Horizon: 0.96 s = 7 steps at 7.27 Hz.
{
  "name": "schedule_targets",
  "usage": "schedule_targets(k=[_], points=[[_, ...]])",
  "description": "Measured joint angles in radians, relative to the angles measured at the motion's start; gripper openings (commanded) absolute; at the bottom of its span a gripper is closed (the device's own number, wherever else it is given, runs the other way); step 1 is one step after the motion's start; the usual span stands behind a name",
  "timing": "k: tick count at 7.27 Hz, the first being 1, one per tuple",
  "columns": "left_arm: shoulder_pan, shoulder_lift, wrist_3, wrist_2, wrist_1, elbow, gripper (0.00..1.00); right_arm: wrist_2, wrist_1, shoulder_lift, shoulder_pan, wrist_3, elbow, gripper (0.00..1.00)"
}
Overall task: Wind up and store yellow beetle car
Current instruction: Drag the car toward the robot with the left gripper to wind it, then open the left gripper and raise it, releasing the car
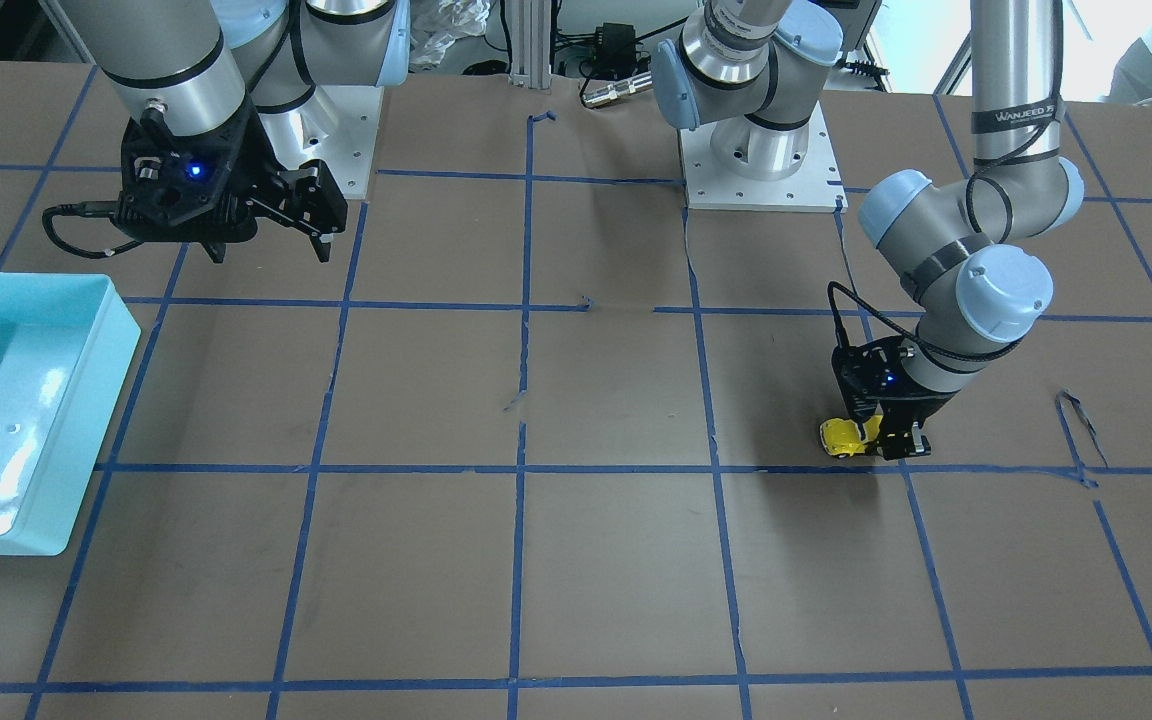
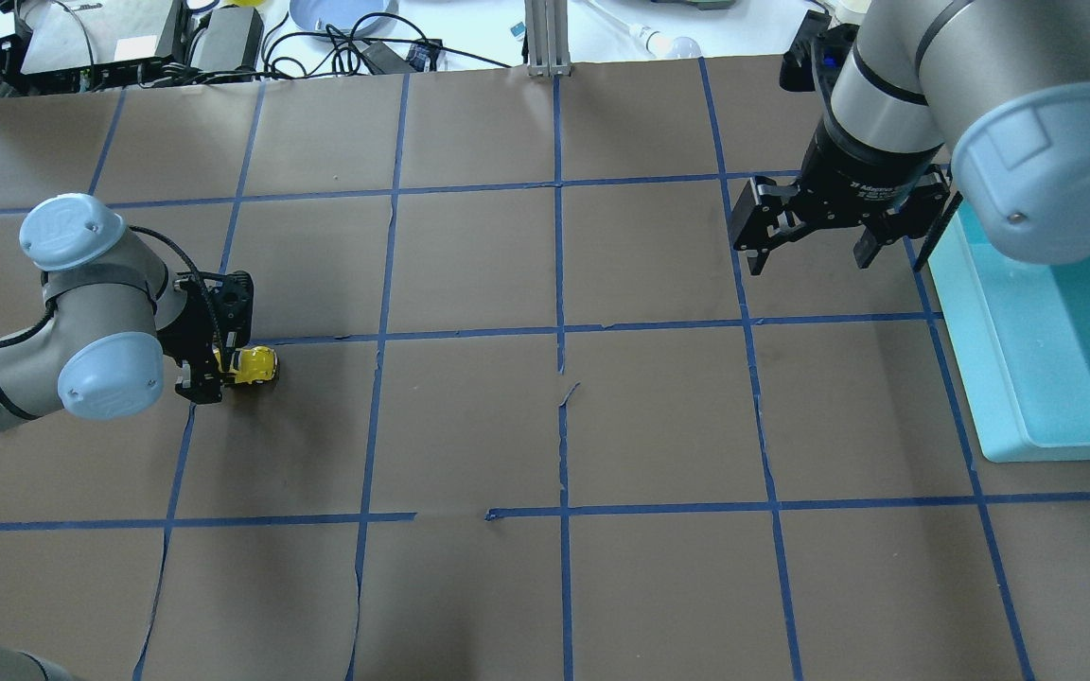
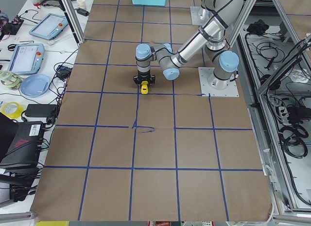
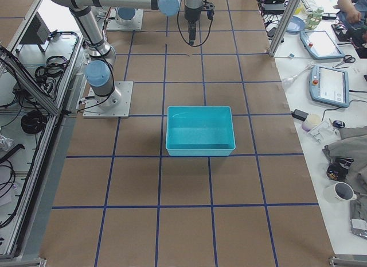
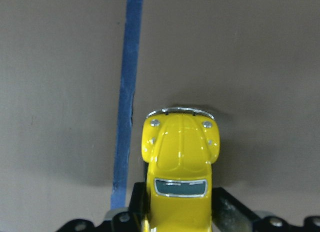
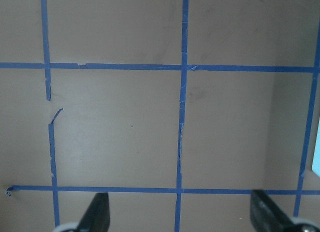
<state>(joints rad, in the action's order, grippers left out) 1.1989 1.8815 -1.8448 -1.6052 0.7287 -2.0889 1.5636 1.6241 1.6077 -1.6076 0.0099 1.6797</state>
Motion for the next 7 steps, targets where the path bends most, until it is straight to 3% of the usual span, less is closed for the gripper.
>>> schedule_targets(k=[1,3,7], points=[[-0.018,-0.001,-0.013,0.0,-0.001,-0.001,0.46,0.001,-0.001,0.0,0.0,0.0,0.0,1.0],[-0.035,-0.001,-0.023,0.001,-0.001,-0.001,0.94,0.001,-0.001,0.0,0.0,-0.001,0.0,1.0],[-0.038,-0.004,-0.019,0.003,-0.004,0.003,0.95,0.003,-0.001,0.0,0.0,-0.001,0.0,1.0]])
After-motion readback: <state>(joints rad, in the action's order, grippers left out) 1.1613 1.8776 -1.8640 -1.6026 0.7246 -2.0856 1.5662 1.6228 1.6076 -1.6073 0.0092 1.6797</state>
